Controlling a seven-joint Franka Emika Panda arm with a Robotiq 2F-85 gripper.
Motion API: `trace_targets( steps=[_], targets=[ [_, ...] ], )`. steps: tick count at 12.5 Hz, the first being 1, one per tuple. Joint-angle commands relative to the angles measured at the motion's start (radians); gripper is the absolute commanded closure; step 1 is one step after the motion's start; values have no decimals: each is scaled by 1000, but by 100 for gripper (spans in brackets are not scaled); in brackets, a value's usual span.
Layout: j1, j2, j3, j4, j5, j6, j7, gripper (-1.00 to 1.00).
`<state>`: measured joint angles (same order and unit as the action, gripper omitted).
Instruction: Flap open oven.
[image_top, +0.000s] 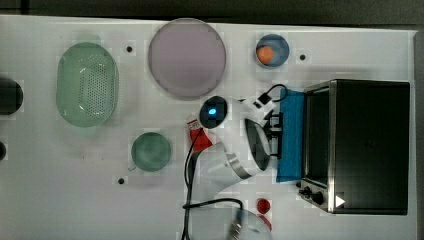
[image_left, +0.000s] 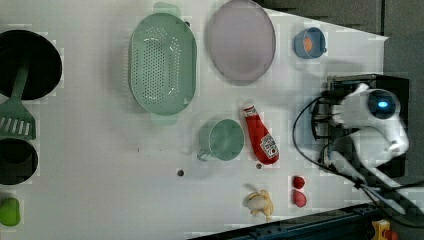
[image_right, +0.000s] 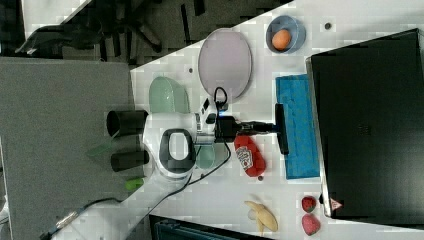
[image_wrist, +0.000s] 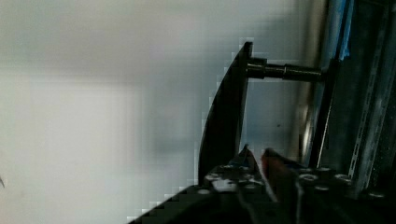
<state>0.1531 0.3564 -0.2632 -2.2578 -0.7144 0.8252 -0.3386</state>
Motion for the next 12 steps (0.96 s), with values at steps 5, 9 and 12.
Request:
trace_targets(
  steps=[5,9,12],
  targets=[
    [120,173,-3,61,-147,-43,327,65],
    [143,221,-8,81,-146,-40,328,65],
    [140,190,-15,82,-132,-3,327,65]
  ],
)
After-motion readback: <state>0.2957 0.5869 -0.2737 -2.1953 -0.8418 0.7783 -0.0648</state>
